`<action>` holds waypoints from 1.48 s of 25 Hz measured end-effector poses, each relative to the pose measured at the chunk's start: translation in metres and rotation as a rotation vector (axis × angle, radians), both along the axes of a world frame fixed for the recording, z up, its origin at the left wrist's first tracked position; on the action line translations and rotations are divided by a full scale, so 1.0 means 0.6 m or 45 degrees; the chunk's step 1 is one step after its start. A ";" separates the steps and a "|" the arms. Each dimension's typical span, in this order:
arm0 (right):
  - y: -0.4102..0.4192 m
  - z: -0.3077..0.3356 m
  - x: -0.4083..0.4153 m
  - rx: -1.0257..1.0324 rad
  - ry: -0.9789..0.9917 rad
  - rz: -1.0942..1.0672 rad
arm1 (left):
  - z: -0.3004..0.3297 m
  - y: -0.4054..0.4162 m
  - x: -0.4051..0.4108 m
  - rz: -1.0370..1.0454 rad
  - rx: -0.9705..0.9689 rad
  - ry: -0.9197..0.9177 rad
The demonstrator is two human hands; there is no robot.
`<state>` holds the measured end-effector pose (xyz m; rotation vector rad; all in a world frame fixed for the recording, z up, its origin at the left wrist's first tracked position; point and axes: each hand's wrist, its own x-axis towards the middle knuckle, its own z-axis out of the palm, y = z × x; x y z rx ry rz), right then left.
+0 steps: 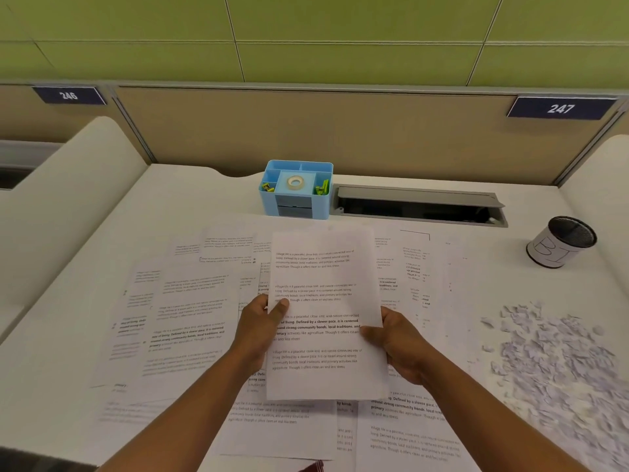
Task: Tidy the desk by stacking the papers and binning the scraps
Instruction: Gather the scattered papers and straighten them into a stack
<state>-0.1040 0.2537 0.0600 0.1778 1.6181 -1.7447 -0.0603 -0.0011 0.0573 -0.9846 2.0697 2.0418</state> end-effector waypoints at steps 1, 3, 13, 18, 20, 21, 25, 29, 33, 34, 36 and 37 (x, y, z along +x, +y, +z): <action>0.000 -0.002 0.001 0.025 0.007 0.000 | -0.003 -0.001 0.003 -0.014 0.026 -0.004; 0.002 -0.009 0.002 0.039 0.003 -0.039 | -0.010 -0.001 0.010 -0.066 0.104 -0.045; -0.013 -0.026 0.005 -0.027 -0.082 -0.148 | -0.019 -0.017 0.052 -0.186 0.105 -0.132; -0.047 -0.033 0.007 0.000 -0.043 -0.155 | -0.017 -0.047 0.071 -0.124 -0.011 -0.151; -0.057 -0.037 0.003 0.009 -0.033 -0.190 | -0.021 -0.071 0.076 0.006 -0.142 -0.165; -0.063 -0.040 0.000 0.022 -0.034 -0.198 | -0.026 -0.089 0.079 0.077 -0.253 -0.182; -0.098 -0.055 -0.001 0.069 -0.055 -0.209 | -0.049 -0.186 0.091 0.235 -0.749 -0.498; -0.148 -0.070 0.002 0.103 -0.087 -0.196 | -0.059 -0.283 0.101 0.243 -0.772 -0.635; -0.197 -0.079 0.001 0.106 -0.120 -0.214 | -0.079 -0.346 0.099 0.150 -0.774 -0.590; -0.207 -0.081 -0.001 0.117 -0.120 -0.222 | -0.083 -0.354 0.097 0.117 -0.796 -0.578; -0.232 -0.088 -0.006 0.153 -0.117 -0.227 | -0.090 -0.372 0.095 0.071 -0.800 -0.551; -0.244 -0.091 -0.007 0.167 -0.119 -0.225 | -0.094 -0.379 0.094 0.054 -0.782 -0.535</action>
